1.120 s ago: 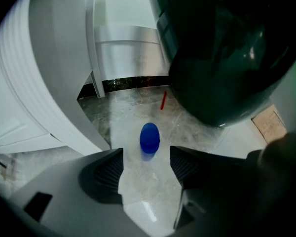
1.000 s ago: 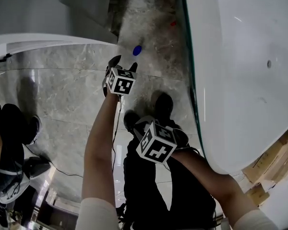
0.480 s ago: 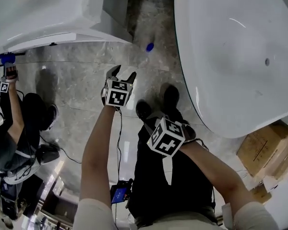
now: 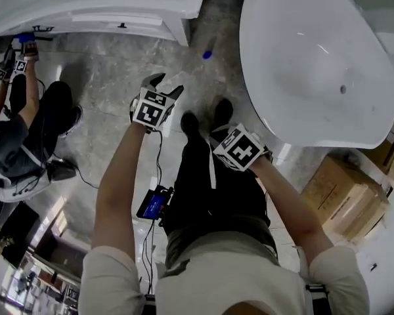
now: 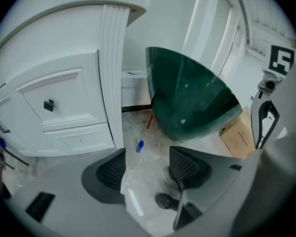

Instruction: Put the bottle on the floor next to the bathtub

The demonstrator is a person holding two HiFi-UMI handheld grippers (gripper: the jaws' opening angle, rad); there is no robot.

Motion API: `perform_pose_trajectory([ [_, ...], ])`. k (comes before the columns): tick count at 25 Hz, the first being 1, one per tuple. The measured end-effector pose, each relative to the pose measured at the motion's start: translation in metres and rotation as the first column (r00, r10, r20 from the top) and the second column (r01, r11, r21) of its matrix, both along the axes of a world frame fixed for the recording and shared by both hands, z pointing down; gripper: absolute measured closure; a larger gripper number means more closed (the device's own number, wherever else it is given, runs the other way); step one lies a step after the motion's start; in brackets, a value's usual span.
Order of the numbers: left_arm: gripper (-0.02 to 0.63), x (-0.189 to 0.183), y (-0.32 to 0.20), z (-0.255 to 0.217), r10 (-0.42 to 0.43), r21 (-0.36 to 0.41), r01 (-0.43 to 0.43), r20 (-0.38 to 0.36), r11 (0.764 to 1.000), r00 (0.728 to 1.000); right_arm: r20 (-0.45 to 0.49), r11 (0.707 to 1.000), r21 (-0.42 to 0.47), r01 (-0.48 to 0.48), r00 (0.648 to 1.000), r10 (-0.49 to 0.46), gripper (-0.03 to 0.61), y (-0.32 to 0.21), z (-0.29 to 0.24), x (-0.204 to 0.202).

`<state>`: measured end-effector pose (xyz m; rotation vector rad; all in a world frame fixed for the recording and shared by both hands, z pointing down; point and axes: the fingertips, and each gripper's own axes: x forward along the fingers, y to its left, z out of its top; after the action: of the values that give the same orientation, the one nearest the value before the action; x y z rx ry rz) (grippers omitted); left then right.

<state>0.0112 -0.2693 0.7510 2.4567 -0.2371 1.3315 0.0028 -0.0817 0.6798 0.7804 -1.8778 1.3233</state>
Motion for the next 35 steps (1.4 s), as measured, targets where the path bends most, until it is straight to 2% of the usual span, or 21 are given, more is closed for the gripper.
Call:
perform_pose_trajectory([
  [7, 0.295, -0.045, 0.001, -0.075, -0.034, 0.031, 0.034, 0.002, 0.999, 0.999, -0.035, 0.990, 0.043, 0.136, 0.990, -0.134, 0.549, -0.007, -0.068, -0.032],
  [13, 0.301, -0.092, 0.016, -0.124, -0.087, 0.067, 0.088, -0.019, 0.994, 0.996, -0.071, 0.966, 0.105, 0.236, 0.971, -0.230, 0.549, -0.013, -0.115, -0.067],
  [19, 0.307, -0.123, 0.012, -0.161, -0.183, 0.104, 0.190, -0.076, 0.976, 0.980, -0.162, 0.960, 0.127, 0.251, 0.960, -0.230, 0.549, -0.020, -0.141, -0.071],
  [28, 0.334, -0.129, 0.015, -0.209, -0.192, 0.129, 0.214, -0.160, 0.968, 0.968, -0.217, 0.949, 0.171, 0.265, 0.950, -0.227, 0.549, -0.024, -0.177, -0.084],
  [29, 0.346, -0.128, 0.015, -0.213, -0.189, 0.132, 0.212, -0.171, 0.968, 0.967, -0.215, 0.951, 0.177, 0.252, 0.953, -0.213, 0.550, -0.025, -0.178, -0.083],
  [30, 0.397, -0.127, 0.016, -0.219, -0.182, 0.139, 0.209, -0.185, 0.968, 0.966, -0.208, 0.955, 0.185, 0.233, 0.959, -0.193, 0.551, -0.026, -0.180, -0.083],
  [31, 0.509, -0.127, 0.019, -0.227, -0.174, 0.146, 0.206, -0.203, 0.968, 0.963, -0.197, 0.959, 0.194, 0.208, 0.966, -0.170, 0.550, -0.026, -0.183, -0.083],
  [32, 0.548, -0.126, 0.022, -0.236, -0.166, 0.147, 0.202, -0.225, 0.968, 0.960, -0.183, 0.961, 0.205, 0.184, 0.972, -0.147, 0.550, -0.027, -0.187, -0.084],
  [35, 0.555, -0.128, 0.034, -0.265, -0.151, 0.131, 0.195, -0.288, 0.972, 0.946, -0.148, 0.961, 0.239, 0.142, 0.983, -0.108, 0.551, -0.029, -0.199, -0.088],
])
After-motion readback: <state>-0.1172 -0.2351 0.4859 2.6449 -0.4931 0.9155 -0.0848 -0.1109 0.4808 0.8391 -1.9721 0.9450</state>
